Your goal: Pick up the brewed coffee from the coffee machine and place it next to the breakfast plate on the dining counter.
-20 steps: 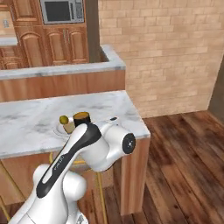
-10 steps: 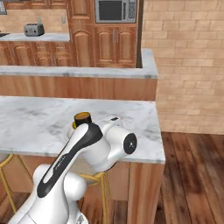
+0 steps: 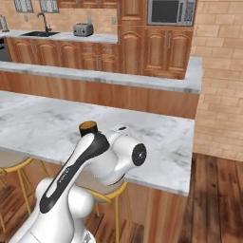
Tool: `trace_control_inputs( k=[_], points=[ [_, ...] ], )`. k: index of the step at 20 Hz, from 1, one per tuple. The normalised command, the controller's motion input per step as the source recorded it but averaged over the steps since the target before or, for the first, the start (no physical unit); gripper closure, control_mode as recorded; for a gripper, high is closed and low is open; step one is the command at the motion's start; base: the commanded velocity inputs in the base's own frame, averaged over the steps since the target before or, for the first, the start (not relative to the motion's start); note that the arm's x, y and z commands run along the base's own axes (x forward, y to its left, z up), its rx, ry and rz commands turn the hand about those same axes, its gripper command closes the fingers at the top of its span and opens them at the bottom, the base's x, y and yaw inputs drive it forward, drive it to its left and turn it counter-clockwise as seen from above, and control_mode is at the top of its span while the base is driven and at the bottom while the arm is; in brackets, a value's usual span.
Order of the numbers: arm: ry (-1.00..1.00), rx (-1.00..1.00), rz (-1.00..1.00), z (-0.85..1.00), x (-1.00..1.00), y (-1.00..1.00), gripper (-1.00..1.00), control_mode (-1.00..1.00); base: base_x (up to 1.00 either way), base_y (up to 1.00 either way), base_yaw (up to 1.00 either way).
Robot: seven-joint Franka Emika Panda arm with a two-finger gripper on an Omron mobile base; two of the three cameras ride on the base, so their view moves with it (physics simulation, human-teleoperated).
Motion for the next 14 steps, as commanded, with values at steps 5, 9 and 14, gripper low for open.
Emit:
trace_control_inputs(
  k=[5,9,14],
  points=[
    [-0.01,0.0,0.1,-0.11,0.53,-0.07,1.0,-1.0,0.16,0.0,0.06],
    [0.0,0.0,0.0,-0.03,0.65,-0.28,1.0,-1.0,0.0,0.0,0.0],
    [0.0,0.0,0.0,-0.02,0.6,-0.43,1.0,-1.0,0.0,0.0,0.0]
  ],
)
